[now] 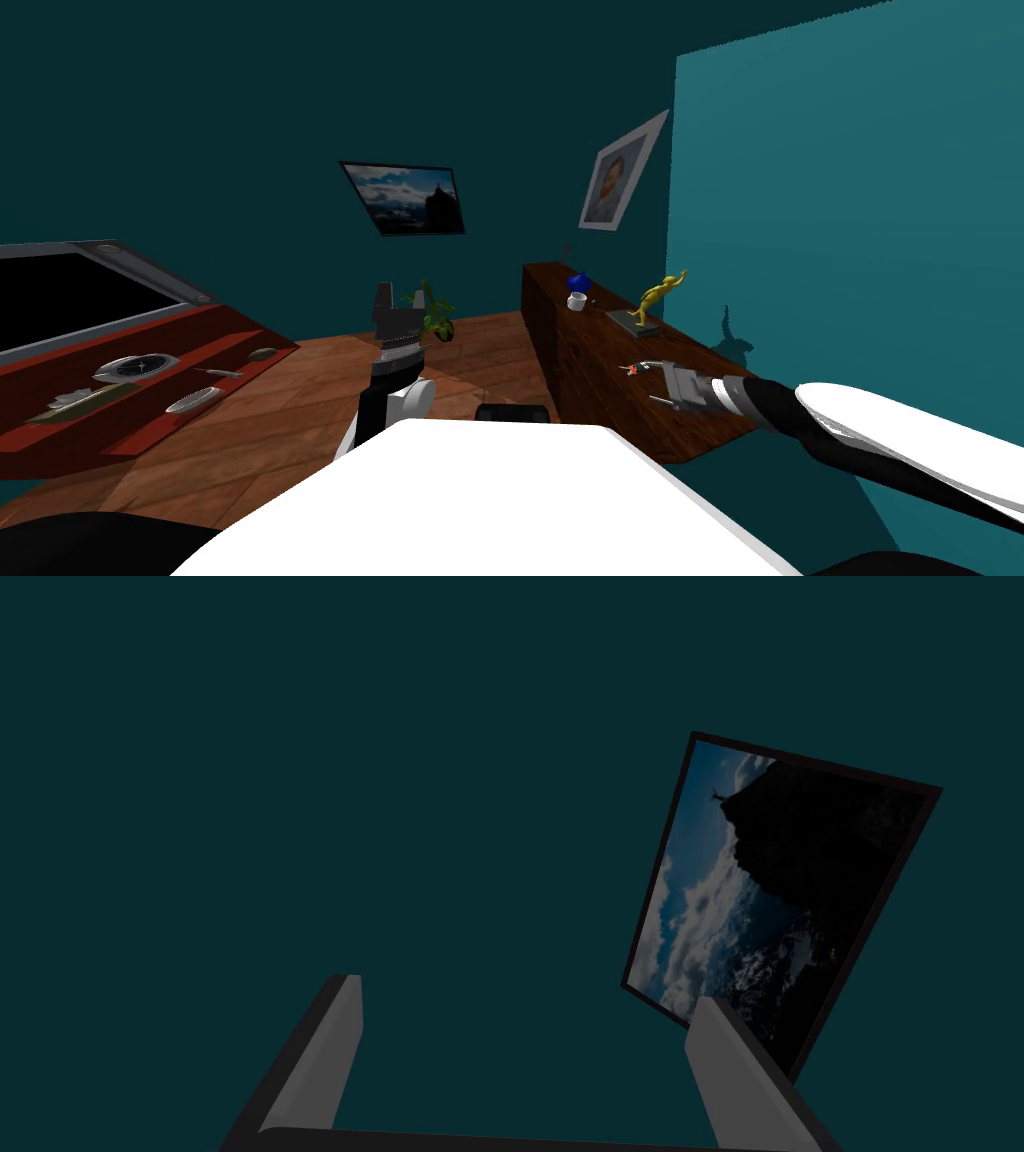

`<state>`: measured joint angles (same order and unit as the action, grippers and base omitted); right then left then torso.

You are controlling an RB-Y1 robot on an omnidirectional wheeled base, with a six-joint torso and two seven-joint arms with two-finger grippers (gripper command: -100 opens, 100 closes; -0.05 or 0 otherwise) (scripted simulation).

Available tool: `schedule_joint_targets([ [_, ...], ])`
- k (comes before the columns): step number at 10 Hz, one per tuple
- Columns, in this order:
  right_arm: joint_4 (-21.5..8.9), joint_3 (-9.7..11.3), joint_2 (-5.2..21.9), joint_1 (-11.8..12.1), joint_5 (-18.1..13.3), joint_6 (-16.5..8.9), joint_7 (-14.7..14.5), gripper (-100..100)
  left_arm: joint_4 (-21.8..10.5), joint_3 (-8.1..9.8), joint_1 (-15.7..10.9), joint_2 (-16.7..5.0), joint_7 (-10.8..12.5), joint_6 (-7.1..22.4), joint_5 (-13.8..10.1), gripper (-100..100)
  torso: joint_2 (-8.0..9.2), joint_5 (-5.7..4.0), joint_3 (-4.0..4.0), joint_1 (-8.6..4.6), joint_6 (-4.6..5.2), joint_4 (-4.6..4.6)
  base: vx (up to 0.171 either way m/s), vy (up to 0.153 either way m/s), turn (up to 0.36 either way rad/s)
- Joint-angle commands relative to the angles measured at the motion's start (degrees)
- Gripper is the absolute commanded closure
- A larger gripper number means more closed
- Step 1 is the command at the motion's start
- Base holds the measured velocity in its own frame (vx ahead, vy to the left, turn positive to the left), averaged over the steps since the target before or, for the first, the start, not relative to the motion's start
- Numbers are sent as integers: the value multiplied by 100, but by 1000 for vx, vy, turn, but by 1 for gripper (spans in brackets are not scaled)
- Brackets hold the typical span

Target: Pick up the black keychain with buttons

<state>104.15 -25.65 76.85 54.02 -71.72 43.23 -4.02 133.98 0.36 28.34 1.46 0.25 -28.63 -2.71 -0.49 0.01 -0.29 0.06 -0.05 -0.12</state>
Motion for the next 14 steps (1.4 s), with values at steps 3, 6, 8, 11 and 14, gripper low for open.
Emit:
schedule_joint_targets([
  [3, -177, -41, 371, 336, -574, 369, -86, -100, 0, 0, 0, 0, 0, 0, 0, 0, 6, 2, 3, 7, 2, 1, 120, 34, 84],
  [6, -352, 62, 591, 505, -1009, 605, -180, -100, 0, 0, 0, 0, 0, 0, 0, 0, 11, 0, 6, -2, 2, 2, 102, 14, 88],
  [8, -494, 167, 753, 653, -1328, 808, -265, -100, 0, 0, 0, 0, 0, 0, 0, 0, -1, 0, -1, 2, 2, -1, 147, 13, 127],
  [11, -628, 294, 908, 811, -1648, 1019, -357, -100, 0, 1, 0, 0, 0, 0, 0, 0, 7, -2, 3, -8, 4, 1, 106, -13, 82],
  [14, -620, 364, 729, 830, -1681, 875, -386, -100, 0, 0, -1, 0, 0, 0, 0, 0, 44, -1, 25, -2, 6, 10, 21, -3, 34],
])
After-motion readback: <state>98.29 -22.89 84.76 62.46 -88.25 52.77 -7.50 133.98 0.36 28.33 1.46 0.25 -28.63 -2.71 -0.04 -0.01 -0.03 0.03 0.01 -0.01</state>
